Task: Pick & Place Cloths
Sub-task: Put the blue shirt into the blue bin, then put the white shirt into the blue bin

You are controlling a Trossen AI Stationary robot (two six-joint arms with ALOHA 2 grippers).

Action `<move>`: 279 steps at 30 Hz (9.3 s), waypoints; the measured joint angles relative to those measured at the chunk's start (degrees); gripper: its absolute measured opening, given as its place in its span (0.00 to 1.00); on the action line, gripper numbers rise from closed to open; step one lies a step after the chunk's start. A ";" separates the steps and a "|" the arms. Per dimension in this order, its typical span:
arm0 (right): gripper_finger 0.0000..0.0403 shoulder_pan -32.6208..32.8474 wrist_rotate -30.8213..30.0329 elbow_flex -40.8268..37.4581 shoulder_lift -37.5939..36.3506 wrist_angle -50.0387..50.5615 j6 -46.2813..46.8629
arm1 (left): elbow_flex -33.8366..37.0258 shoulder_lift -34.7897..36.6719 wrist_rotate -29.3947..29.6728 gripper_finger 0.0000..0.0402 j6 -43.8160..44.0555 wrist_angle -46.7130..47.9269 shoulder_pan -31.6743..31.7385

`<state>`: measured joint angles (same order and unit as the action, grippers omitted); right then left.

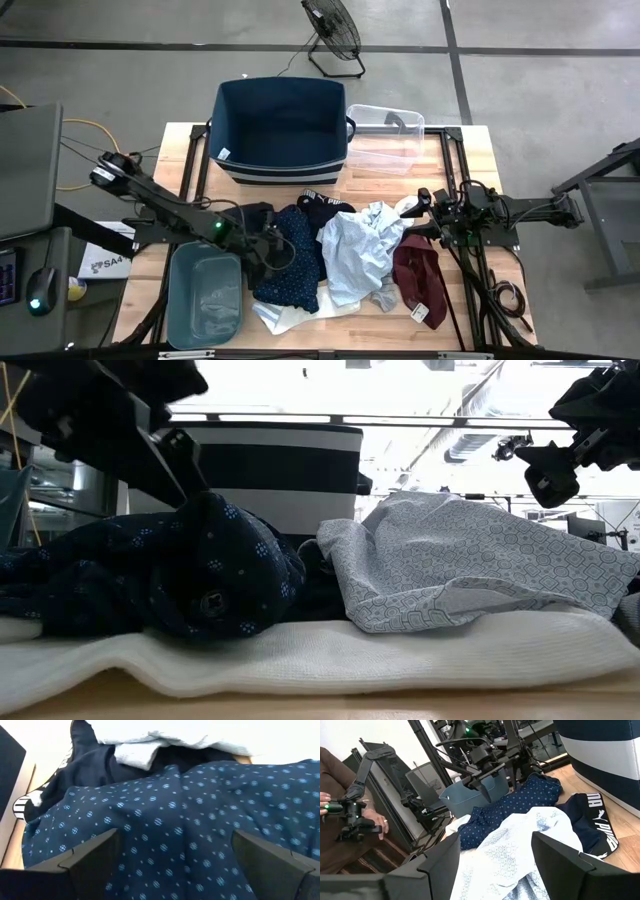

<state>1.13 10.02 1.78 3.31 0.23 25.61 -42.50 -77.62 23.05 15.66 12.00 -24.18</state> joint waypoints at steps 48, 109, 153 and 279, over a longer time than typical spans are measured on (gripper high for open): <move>0.59 0.00 0.00 0.00 0.02 0.00 0.00 | -3.17 0.67 -12.94 0.04 -0.54 8.04 4.70; 0.59 -0.01 0.00 0.00 0.02 -0.02 0.00 | -51.26 12.39 30.62 0.04 -22.46 0.92 29.68; 0.59 -0.02 0.00 0.00 0.02 -0.02 0.00 | -51.25 -21.19 -25.45 0.04 -19.50 48.32 61.70; 0.80 13.73 -17.08 33.53 64.59 16.01 14.60 | -17.66 39.16 -8.28 0.61 8.17 33.16 21.16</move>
<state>14.85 -7.06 35.31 67.90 16.24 40.21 -60.16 -38.46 14.76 23.83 45.17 -3.03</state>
